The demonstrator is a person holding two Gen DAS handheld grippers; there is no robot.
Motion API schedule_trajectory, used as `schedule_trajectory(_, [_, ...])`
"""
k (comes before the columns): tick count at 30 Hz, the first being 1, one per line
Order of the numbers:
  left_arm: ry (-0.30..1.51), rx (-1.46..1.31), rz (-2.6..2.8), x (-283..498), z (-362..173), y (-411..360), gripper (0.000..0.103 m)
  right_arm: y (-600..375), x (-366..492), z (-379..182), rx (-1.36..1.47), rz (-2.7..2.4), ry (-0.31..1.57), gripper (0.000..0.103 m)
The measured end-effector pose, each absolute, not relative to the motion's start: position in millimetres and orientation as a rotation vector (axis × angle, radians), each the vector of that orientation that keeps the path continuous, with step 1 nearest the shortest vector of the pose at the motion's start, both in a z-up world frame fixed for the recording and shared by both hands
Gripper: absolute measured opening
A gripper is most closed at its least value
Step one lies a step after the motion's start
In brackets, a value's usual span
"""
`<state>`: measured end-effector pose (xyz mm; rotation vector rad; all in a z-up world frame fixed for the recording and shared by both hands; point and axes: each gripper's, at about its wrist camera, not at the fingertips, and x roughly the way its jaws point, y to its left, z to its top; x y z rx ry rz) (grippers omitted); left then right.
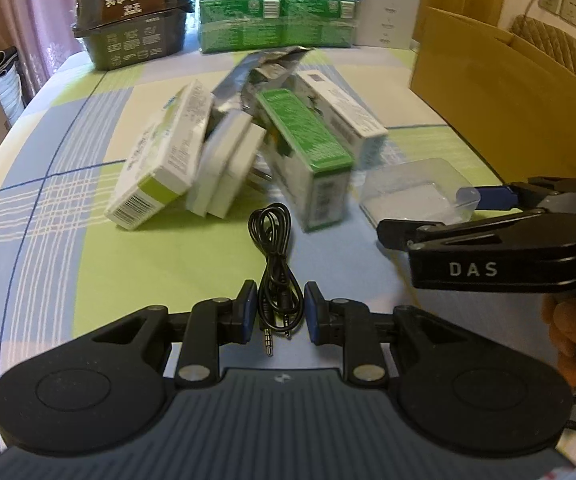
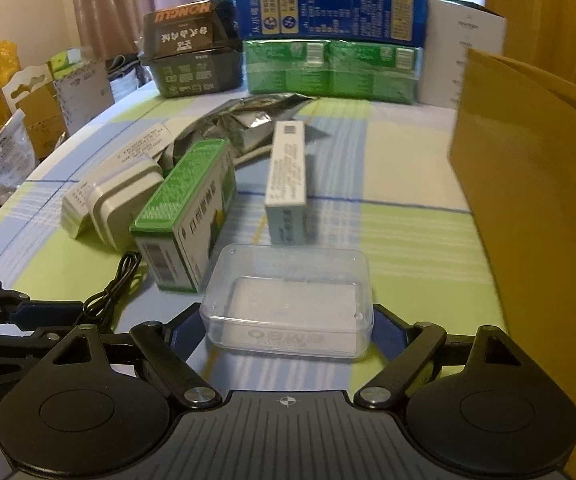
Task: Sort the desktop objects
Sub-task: 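Grasp the black cable with the left tool while the right tool grasps the clear plastic box, then lift the black cable and clear box with both tools toward the cardboard box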
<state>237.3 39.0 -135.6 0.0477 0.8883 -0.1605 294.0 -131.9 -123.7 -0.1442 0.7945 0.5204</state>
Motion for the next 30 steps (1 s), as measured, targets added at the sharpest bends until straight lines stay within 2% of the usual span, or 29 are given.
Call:
schedule_trajectory(8, [0.869,0.05,-0.172,205,-129,23,0.021,-177,236,-118,-0.187,0.52,0.81,0.084])
schedule_trajectory(11, [0.857,0.06,-0.159,206,-129,20,0.03,-184,224,-120,-0.188,0.526,0.796,0.084])
schedule_trajectory(16, [0.865,0.069,-0.159,210,-134,19,0.03,-183,220,-124,-0.206,0.541,0.772,0.09])
schedule_trajectory(21, [0.867,0.089,-0.146,212,-140,18,0.031,-180,224,-128,-0.202,0.537,0.757,0.091])
schedule_trajectory(23, [0.865,0.088,-0.142,212,-139,18,0.02,-181,225,-130,-0.199,0.532,0.755,0.091])
schedule_trajectory(30, [0.863,0.093,-0.14,207,-138,13,0.018,-185,228,-131,-0.174,0.503,0.756,0.091])
